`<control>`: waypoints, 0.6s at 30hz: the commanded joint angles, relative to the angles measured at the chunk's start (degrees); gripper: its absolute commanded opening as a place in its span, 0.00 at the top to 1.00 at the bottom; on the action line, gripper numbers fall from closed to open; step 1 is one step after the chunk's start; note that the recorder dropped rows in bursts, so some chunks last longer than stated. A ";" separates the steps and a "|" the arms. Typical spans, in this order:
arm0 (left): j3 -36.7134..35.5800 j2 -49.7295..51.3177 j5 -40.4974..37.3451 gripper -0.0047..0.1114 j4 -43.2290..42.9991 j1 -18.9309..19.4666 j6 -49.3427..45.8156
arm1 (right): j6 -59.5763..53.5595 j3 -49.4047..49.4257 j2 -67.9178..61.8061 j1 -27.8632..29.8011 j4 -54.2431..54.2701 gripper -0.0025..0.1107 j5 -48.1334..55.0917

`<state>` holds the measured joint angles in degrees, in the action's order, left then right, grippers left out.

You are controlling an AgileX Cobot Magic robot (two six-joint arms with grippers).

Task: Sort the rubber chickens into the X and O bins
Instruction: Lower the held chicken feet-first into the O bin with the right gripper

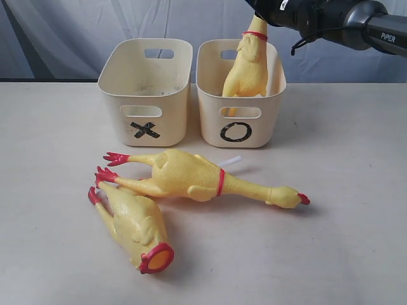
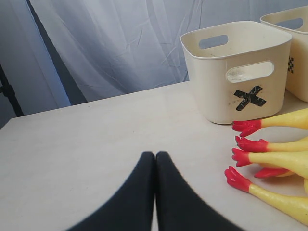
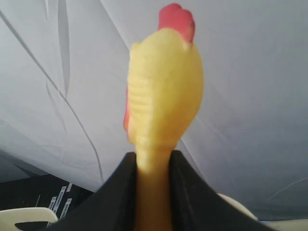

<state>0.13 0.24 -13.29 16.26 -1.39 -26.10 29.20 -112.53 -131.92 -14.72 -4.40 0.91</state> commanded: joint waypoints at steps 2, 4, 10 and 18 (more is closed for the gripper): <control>-0.13 -0.24 0.41 0.96 -0.04 0.17 0.18 | -0.24 -0.38 0.33 -0.08 -0.47 0.99 -1.66; -0.13 -0.24 0.41 0.96 -0.04 0.17 0.18 | -0.24 -0.38 0.33 -0.08 -0.90 0.99 -1.75; -0.13 -0.24 0.41 0.96 -0.04 0.17 0.18 | -0.24 -0.38 0.33 -0.08 -4.13 0.99 -1.80; -0.13 -0.24 0.41 0.96 -0.04 0.17 0.18 | -0.24 -0.38 0.33 -0.08 -4.39 0.86 -1.69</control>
<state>0.13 0.24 -13.29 16.26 -1.39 -26.10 29.23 -112.53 -131.92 -14.72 -8.06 0.62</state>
